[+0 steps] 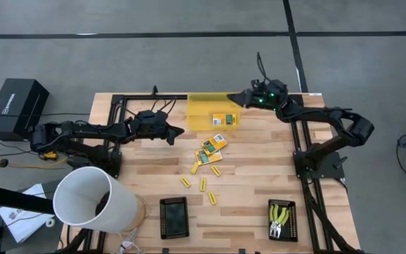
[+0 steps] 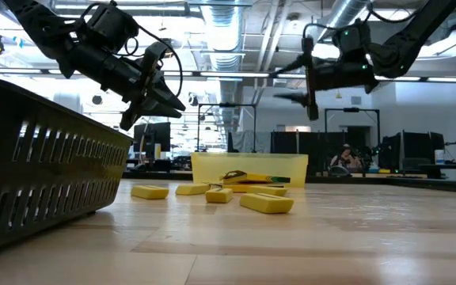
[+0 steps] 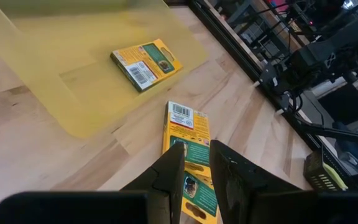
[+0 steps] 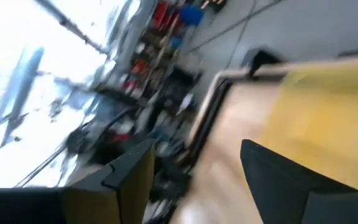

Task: Pick & Place School Supplies
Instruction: Put the yellow crayon box into the yellow bin

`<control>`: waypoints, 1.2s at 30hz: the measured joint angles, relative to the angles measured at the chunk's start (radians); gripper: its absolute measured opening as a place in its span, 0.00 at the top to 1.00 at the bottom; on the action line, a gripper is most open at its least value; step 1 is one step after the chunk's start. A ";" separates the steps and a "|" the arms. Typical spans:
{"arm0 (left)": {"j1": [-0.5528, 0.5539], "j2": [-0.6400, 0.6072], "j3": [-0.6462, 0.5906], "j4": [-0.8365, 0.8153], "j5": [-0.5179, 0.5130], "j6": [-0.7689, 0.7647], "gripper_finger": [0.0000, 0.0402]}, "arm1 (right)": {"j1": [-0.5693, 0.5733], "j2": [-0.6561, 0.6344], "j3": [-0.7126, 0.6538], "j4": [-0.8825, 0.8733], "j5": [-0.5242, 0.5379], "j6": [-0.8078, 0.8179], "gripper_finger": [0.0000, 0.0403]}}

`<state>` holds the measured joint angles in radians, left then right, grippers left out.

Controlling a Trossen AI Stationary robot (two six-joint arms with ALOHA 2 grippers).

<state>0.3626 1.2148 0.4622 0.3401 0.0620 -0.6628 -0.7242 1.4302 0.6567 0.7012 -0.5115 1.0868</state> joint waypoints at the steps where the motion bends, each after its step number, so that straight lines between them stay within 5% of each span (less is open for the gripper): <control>1: 0.000 0.000 0.000 0.000 0.008 0.000 0.82 | 0.008 -0.009 0.006 -0.021 -0.021 0.002 0.45; 8: -0.002 0.000 0.000 -0.003 0.022 0.015 0.82 | 0.152 -0.080 0.018 -0.405 -0.041 -0.127 0.55; 11: -0.016 0.000 0.001 -0.012 0.075 0.140 0.82 | 0.217 -0.083 0.017 -0.518 0.002 -0.168 0.57; 18: -0.149 0.001 0.045 -0.252 0.058 0.421 0.82 | 0.270 -0.084 0.017 -0.459 0.049 -0.124 0.56; 24: -0.248 0.052 0.139 -0.316 -0.092 0.665 0.81 | 0.258 -0.085 0.018 -0.420 0.057 -0.067 0.55; 36: -0.313 0.418 0.380 -0.321 -0.168 1.057 0.70 | 0.321 -0.085 0.018 -0.365 0.077 -0.002 0.58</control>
<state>0.0498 1.6329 0.8426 0.0193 -0.1060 0.3940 -0.4035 1.3457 0.6743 0.3357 -0.4350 1.0851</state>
